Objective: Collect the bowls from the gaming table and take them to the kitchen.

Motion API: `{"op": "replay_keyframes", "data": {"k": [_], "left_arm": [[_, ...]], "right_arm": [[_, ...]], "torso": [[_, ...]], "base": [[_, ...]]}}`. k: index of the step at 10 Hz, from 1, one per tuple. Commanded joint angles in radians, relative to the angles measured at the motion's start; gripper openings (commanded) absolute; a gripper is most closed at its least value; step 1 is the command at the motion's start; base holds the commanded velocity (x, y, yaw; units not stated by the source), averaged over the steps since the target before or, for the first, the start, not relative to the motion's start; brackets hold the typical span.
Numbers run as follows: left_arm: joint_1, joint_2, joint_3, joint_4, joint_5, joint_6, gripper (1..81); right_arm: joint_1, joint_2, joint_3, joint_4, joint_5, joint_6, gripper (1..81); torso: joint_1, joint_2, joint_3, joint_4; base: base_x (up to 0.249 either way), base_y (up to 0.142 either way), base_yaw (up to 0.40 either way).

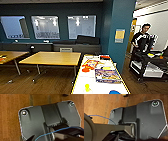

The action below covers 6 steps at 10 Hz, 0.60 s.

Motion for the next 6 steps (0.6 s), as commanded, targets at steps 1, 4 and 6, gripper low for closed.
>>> {"op": "replay_keyframes", "data": {"k": [1, 4, 6], "left_arm": [[-0.066, 0.014, 0.003, -0.003, 0.051, 0.01, 81.1], [-0.061, 0.022, 0.003, -0.011, 0.051, 0.009, 81.1], [-0.061, 0.026, 0.003, -0.011, 0.051, 0.007, 81.1]], "right_arm": [[-0.016, -0.43, 0.447, 0.008, 0.151, 0.017, 81.1], [-0.01, -0.682, 0.72, -0.001, 0.243, 0.021, 81.1], [0.013, -0.816, 0.868, -0.005, 0.302, 0.013, 81.1]], "torso": [[0.001, 0.0, 0.0, 0.0], [0.001, 0.0, -0.044, 0.0], [0.001, 0.0, -0.098, 0.0]], "base": [[0.0, 0.0, 0.0], [0.0, 0.0, 0.0], [0.0, 0.0, 0.0]]}}
